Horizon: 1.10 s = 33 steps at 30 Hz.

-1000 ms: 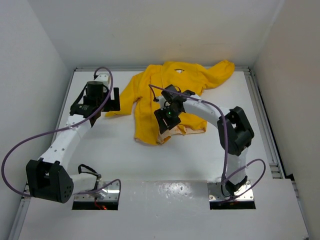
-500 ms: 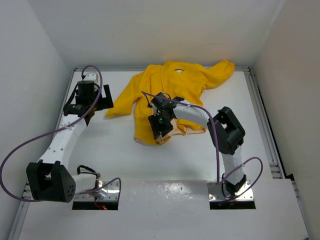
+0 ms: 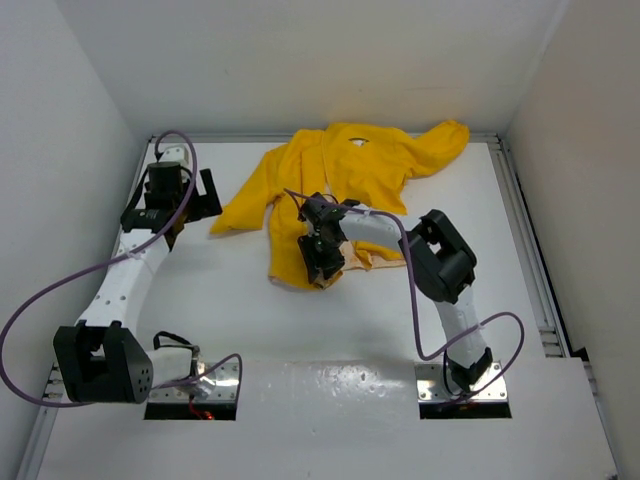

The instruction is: Zip up the jacket

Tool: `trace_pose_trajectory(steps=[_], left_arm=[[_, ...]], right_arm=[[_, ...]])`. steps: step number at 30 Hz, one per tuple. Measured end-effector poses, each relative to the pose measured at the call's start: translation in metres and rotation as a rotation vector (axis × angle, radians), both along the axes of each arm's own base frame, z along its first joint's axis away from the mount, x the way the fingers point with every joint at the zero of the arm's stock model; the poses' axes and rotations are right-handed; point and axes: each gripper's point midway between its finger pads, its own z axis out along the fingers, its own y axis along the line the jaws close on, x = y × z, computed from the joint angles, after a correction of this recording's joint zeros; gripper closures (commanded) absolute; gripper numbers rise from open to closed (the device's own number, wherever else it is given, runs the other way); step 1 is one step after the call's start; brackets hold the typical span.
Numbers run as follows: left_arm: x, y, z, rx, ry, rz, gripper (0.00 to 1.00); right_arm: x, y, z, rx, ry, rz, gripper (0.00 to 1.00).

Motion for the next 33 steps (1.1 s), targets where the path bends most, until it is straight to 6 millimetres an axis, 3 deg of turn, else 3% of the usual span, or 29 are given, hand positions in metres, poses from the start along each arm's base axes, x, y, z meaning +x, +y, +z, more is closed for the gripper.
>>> trace_pose_trajectory(steps=[11, 21, 26, 30, 33], left_arm=[[0.0, 0.006, -0.001, -0.009, 0.001, 0.014, 0.0], [-0.005, 0.004, -0.013, -0.021, 0.027, 0.004, 0.0], [-0.007, -0.005, -0.016, -0.039, 0.027, -0.049, 0.03], [-0.013, -0.023, -0.017, -0.051, 0.016, -0.187, 0.13], [-0.021, -0.046, -0.016, -0.073, -0.004, -0.361, 0.13]], right_arm=[[0.021, 0.004, -0.005, 0.005, -0.024, -0.049, 0.67], [0.029, 0.01, -0.006, 0.055, -0.053, -0.019, 0.98], [0.026, 0.012, -0.004, 0.13, -0.054, 0.018, 1.0], [0.018, 0.014, 0.017, 0.28, -0.032, 0.055, 1.0], [0.022, 0.018, 0.054, 0.472, -0.031, 0.075, 1.0]])
